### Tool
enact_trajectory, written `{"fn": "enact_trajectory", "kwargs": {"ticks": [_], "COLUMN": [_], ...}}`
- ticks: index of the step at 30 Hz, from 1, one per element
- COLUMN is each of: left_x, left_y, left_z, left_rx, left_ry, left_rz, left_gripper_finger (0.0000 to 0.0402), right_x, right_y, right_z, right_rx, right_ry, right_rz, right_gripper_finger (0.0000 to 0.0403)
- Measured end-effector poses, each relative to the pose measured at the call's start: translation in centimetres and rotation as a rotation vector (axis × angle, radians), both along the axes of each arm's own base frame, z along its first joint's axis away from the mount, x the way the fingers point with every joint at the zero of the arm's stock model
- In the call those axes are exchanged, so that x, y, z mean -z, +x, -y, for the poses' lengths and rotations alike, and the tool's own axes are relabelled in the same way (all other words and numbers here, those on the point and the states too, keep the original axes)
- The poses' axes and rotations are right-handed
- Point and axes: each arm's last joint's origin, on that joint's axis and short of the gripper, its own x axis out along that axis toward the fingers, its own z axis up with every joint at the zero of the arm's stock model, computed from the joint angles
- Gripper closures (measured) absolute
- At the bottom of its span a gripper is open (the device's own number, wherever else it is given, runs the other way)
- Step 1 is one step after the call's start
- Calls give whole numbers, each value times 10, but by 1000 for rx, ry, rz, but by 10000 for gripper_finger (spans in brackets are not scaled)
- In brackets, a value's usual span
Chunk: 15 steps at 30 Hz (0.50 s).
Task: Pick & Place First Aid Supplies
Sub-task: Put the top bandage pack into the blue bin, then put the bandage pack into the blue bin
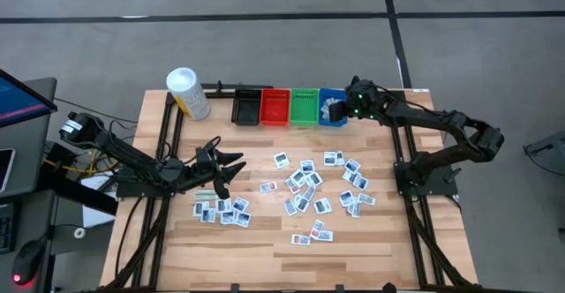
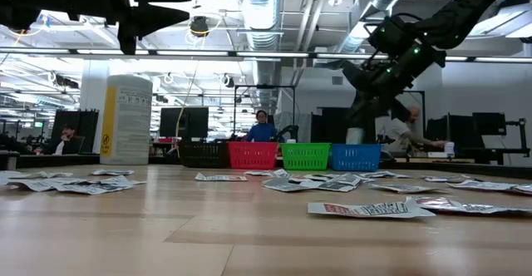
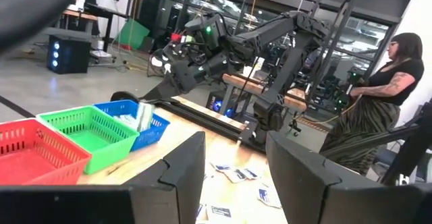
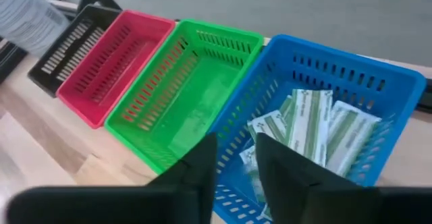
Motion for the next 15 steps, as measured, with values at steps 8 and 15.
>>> {"fn": "enact_trajectory", "kwargs": {"ticks": [8,15], "left_x": [1,15], "left_y": [0,0], "left_z": [0,1], "left_rx": [0,4], "left_ry": [5,70], "left_rz": [-11,-152], "left_gripper_finger": [243,243], "right_x": [-1,-14], "right_y": [8,22], "right_z": [-9,-35], "right_rx": [-50,-17], "right_ry": [-32,-171], "right_rz": [-6,-32], "right_gripper_finger": [234,214]}}
